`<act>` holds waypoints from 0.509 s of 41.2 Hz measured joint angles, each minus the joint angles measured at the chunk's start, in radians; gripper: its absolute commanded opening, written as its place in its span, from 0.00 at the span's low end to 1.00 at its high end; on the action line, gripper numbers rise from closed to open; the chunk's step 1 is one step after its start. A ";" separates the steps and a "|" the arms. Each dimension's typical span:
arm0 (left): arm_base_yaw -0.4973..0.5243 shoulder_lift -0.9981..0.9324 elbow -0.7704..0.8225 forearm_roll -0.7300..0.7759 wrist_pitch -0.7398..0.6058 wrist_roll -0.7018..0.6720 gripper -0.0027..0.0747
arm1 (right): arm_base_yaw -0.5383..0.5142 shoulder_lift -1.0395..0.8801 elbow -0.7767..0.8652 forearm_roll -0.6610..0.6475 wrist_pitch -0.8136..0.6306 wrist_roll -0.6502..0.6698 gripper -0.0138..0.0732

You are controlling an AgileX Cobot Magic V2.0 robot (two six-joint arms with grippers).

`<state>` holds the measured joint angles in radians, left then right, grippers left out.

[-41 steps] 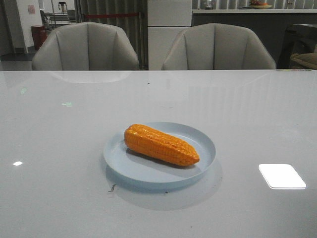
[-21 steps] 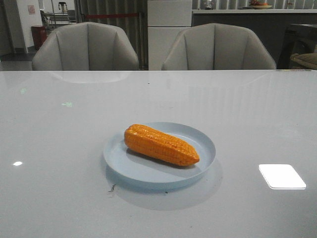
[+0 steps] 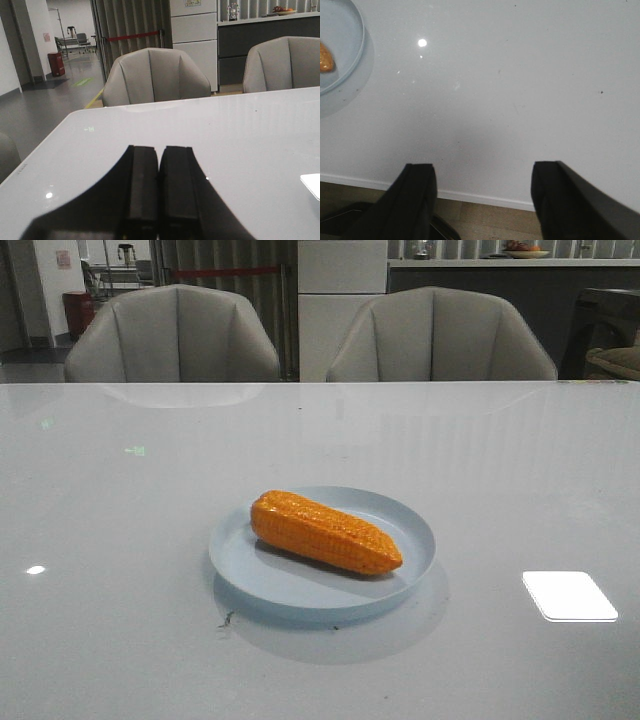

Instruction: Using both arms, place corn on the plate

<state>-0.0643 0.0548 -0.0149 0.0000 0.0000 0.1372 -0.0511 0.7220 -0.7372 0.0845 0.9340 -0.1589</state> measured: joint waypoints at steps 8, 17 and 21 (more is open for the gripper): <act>0.000 -0.059 0.021 0.000 0.016 0.000 0.15 | 0.000 0.000 0.000 0.001 0.000 0.000 0.75; 0.000 -0.059 0.021 -0.025 0.055 0.000 0.15 | 0.000 0.000 0.000 0.001 0.000 0.000 0.75; 0.000 -0.059 0.021 -0.027 0.055 0.000 0.15 | 0.000 0.000 0.000 0.001 0.000 0.000 0.75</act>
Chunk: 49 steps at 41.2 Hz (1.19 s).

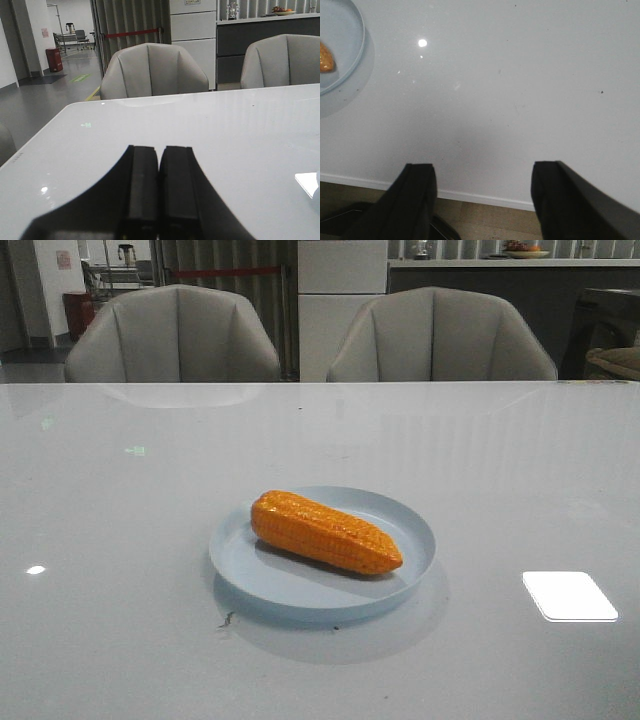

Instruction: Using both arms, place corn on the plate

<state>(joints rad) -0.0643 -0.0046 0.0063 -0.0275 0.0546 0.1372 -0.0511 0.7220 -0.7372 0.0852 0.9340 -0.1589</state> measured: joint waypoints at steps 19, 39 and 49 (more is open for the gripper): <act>0.000 0.000 0.000 -0.002 0.000 0.000 0.15 | 0.000 0.000 0.002 0.000 0.000 0.000 0.75; 0.002 0.000 0.000 -0.002 0.000 0.000 0.15 | 0.032 -0.162 0.027 -0.015 -0.034 0.000 0.47; 0.002 0.000 0.000 -0.002 0.002 0.000 0.15 | 0.099 -0.371 0.197 -0.015 -0.251 0.000 0.18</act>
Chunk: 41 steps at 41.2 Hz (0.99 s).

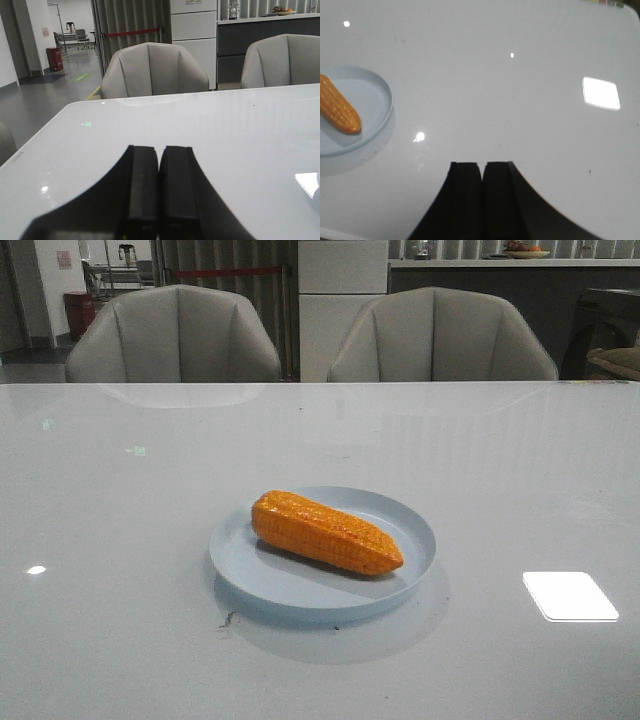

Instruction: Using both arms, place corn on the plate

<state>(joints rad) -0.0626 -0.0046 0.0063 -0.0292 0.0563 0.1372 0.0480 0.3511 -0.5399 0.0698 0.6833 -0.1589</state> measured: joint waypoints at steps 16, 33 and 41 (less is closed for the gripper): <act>0.000 0.000 0.000 0.000 0.002 0.000 0.15 | 0.008 -0.362 0.411 0.000 -0.314 0.000 0.19; 0.000 0.000 0.000 0.000 0.002 0.000 0.15 | 0.009 -0.363 0.570 0.000 -0.450 0.000 0.19; 0.000 0.000 0.000 0.000 0.002 0.000 0.15 | 0.009 -0.363 0.570 0.002 -0.457 0.000 0.19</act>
